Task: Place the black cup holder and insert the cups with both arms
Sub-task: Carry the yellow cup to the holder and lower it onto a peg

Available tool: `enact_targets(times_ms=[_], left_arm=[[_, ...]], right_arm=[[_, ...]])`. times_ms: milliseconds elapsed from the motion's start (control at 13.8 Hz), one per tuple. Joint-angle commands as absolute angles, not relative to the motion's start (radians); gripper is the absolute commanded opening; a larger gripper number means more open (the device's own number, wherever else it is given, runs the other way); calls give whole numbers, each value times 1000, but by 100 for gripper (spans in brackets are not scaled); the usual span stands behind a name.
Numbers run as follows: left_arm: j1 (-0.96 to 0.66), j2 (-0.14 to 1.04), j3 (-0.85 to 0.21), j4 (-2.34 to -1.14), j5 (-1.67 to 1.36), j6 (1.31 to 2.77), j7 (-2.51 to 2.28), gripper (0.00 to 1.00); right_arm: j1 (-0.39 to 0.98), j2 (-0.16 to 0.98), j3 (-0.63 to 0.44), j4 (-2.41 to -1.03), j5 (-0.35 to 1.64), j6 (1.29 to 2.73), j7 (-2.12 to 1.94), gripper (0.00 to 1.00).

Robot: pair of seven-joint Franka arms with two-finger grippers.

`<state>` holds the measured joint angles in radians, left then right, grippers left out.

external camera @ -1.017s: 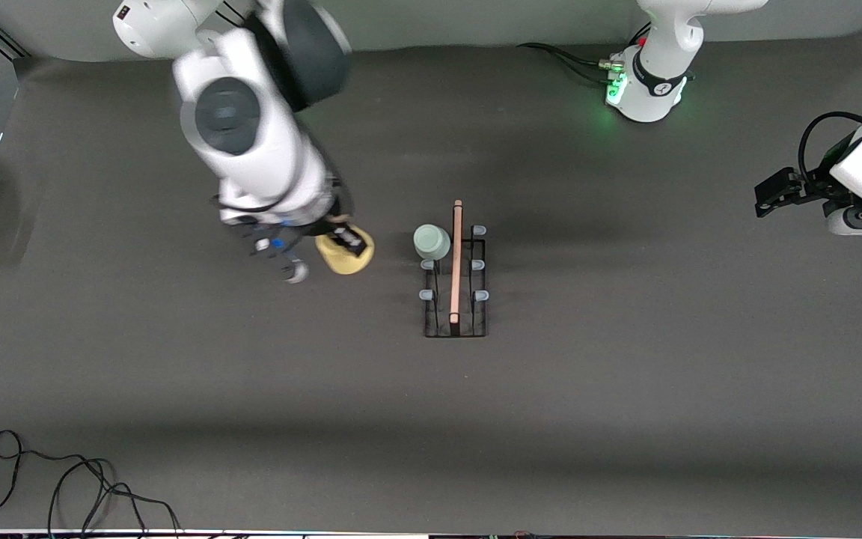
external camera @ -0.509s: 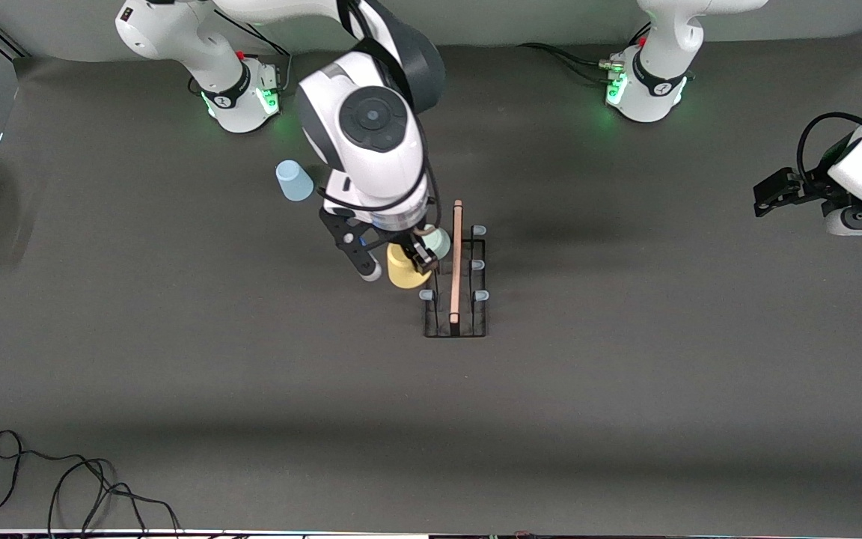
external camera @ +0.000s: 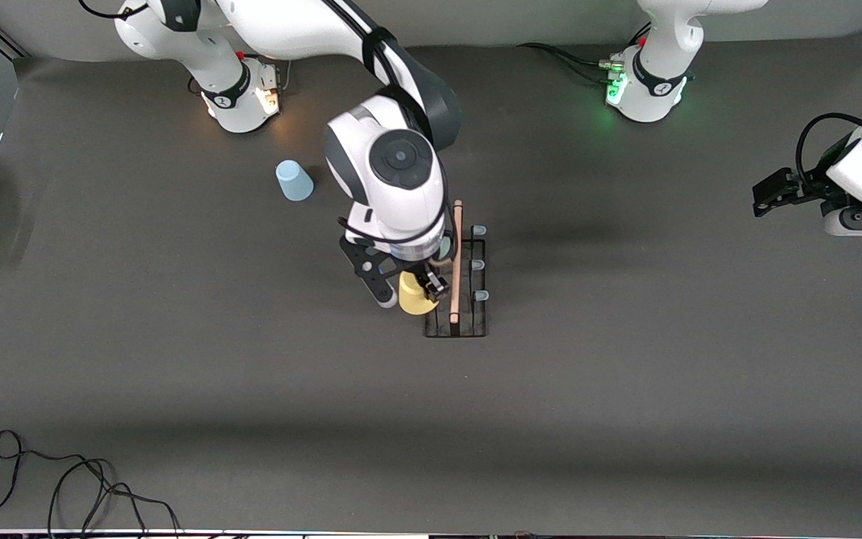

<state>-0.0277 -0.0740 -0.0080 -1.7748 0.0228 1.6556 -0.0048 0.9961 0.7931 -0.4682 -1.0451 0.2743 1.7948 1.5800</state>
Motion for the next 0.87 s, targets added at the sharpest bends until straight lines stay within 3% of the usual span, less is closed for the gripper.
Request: enact_targets(times_ms=[0, 581, 654, 727, 799], left_arm=[[-26, -78, -12, -1778, 38, 1643, -14, 100], [-28, -78, -12, -1776, 38, 1643, -14, 100], [-28, -78, -12, -1776, 38, 1643, -14, 100], [-26, -78, -12, -1776, 38, 1641, -14, 100], [-28, -78, -12, -1778, 38, 1641, -14, 100]], right_arm=[[989, 841, -463, -1002, 294, 1801, 1605, 0], [989, 867, -463, -1108, 360, 1925, 1594, 0], [989, 870, -463, -1108, 364, 1927, 1595, 9], [989, 870, -463, -1108, 377, 1934, 1595, 90], [991, 870, -463, -1108, 377, 1936, 1595, 100]])
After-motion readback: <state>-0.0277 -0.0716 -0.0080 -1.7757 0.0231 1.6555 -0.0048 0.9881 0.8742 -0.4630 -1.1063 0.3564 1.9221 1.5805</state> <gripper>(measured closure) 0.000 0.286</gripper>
